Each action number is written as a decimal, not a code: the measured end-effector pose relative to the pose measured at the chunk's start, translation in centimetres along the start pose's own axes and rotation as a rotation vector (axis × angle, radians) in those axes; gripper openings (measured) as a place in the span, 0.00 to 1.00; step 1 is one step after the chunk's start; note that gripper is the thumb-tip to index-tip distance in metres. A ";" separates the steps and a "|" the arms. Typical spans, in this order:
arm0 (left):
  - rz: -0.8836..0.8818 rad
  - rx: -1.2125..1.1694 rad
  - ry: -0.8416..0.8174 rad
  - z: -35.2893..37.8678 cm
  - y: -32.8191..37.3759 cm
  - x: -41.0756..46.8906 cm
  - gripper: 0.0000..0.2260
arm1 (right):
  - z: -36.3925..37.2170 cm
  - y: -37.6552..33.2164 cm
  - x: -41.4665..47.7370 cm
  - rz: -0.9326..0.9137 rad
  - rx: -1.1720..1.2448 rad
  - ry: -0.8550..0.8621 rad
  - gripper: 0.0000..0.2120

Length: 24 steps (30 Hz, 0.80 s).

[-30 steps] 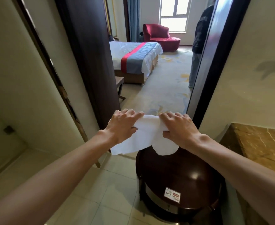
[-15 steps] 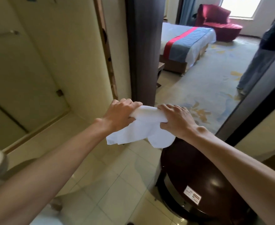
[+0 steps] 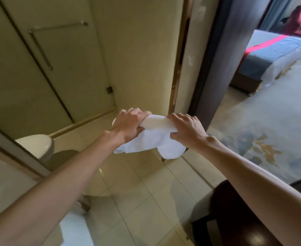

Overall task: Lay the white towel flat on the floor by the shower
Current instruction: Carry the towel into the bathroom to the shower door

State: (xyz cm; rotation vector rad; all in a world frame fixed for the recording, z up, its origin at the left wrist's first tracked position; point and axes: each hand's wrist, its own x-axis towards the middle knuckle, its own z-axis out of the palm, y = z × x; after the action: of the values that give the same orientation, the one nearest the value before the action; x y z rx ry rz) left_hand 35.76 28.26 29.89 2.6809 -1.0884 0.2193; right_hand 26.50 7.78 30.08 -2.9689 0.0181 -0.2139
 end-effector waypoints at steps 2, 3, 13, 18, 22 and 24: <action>-0.043 0.015 0.017 -0.4 -2.0 0.6 0.22 | 0.4 -0.8 2.5 -0.043 0.008 0.003 0.22; -0.060 0.021 0.021 -0.5 -2.8 0.9 0.22 | 0.6 -1.0 3.7 -0.064 0.011 0.002 0.23; -0.234 0.041 0.005 0.4 -9.5 6.5 0.22 | 3.1 -0.4 16.2 -0.231 0.033 -0.052 0.22; -0.320 0.118 0.021 0.6 -12.7 10.6 0.22 | 4.0 0.5 23.5 -0.316 0.043 -0.083 0.23; -0.394 0.155 0.031 0.5 -15.9 12.6 0.24 | 4.7 -0.7 29.0 -0.379 -0.001 -0.114 0.22; -0.421 0.165 0.018 0.5 -17.2 13.0 0.23 | 5.1 -1.4 31.0 -0.405 -0.034 -0.136 0.23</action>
State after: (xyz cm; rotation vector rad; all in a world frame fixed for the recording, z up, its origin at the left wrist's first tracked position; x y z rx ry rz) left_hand 57.14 31.43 29.57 2.9675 -0.4967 0.2617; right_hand 57.94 9.28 29.69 -2.9807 -0.6036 -0.0586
